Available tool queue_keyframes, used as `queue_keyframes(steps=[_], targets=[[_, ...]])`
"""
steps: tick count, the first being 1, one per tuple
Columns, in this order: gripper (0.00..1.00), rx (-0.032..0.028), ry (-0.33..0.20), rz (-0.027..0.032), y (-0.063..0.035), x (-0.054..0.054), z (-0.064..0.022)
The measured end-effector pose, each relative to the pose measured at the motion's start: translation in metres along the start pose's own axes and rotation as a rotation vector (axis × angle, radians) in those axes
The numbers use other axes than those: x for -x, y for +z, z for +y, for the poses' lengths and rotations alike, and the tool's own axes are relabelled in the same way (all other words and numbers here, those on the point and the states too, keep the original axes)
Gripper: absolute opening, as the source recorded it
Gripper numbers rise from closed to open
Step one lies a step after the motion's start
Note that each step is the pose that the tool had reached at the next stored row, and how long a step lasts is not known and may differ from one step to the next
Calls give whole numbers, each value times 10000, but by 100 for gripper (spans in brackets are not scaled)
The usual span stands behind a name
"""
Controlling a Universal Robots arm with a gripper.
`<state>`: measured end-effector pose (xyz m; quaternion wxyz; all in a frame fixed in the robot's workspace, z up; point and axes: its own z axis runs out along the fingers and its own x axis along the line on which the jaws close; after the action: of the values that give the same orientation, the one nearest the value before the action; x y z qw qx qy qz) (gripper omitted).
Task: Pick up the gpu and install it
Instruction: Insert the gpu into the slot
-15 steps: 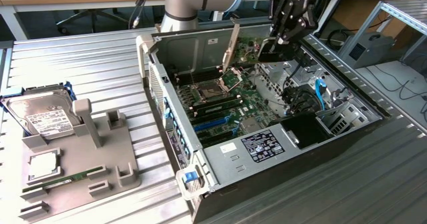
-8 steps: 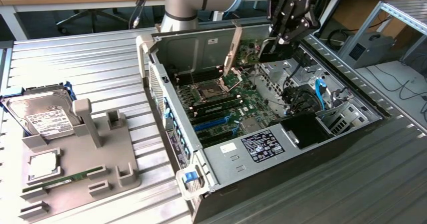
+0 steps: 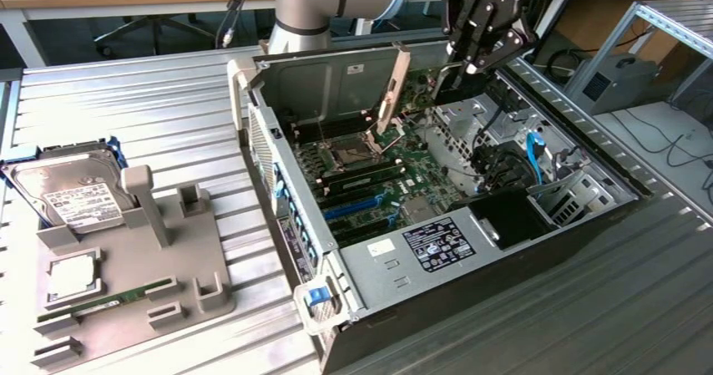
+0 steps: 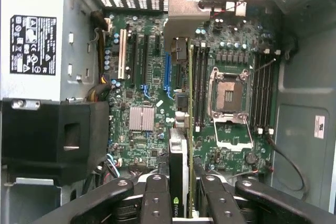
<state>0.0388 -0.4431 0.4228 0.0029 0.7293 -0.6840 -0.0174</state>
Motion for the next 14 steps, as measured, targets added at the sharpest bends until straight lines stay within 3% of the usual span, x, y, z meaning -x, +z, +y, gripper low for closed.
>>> queue_keyframes(steps=[14], targets=[[27,0,0,0,0,1,4]])
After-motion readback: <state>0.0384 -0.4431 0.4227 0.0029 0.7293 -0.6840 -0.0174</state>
